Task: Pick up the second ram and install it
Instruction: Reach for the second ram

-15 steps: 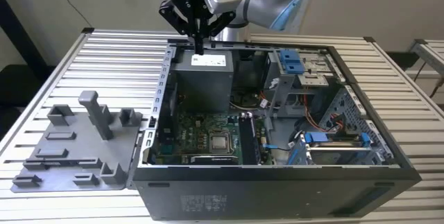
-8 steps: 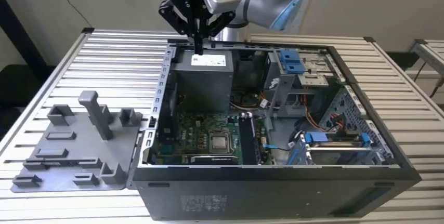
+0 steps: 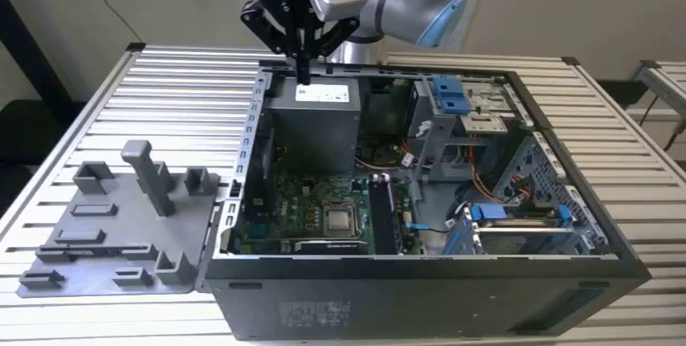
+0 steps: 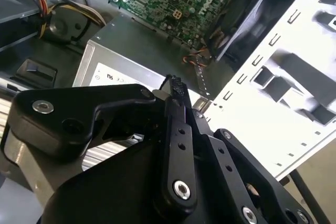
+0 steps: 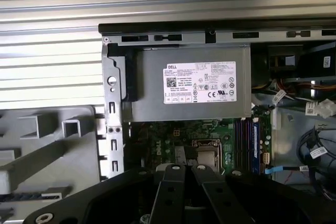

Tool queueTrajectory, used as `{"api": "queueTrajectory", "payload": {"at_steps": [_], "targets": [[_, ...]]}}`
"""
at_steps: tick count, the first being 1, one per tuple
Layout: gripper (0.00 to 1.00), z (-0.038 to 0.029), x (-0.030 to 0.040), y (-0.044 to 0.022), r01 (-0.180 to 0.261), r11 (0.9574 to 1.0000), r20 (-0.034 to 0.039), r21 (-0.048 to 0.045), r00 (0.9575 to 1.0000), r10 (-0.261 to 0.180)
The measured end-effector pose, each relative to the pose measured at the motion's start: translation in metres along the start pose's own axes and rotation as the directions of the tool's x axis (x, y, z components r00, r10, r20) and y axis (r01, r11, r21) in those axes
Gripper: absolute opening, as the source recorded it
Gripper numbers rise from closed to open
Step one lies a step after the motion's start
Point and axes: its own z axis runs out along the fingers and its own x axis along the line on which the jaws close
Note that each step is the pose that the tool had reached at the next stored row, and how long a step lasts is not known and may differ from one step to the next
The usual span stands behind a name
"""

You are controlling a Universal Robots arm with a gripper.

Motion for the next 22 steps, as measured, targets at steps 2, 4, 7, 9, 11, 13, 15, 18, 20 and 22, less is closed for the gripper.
{"api": "queueTrajectory", "payload": {"at_steps": [2,4,7,9,11,13,15,18,20,22], "targets": [[0.11,0.0,0.0019,-0.0001,0.0,1.0,0.0,0.0,1.0,0.0],[0.11,-0.0001,0.0041,-0.0003,0.0,1.0,0.0,0.0,1.0,0.0],[0.11,-0.0002,0.0086,-0.0006,0.0,1.0,0.0,0.0001,1.0,0.0],[0.11,-0.0003,0.0115,-0.0008,0.0,1.0,0.0,0.0,1.0,0.0],[0.11,-0.0003,0.0139,-0.001,0.0,1.0,0.0,0.0,1.0,0.0],[0.11,-0.0004,0.0167,-0.0012,0.0,1.0,0.0,0.0,1.0,0.0],[0.11,-0.0004,0.02,-0.0014,0.0,1.0,0.0001,0.0,1.0,0.0],[0.11,-0.0006,0.026,-0.0018,0.0,1.0,0.0,0.0,1.0,0.0],[0.11,-0.0007,0.0299,-0.0021,0.0,1.0,0.0,0.0,1.0,0.0],[0.11,-0.0007,0.0336,-0.0024,0.0,1.0,0.0,0.0,1.0,0.0]]}}
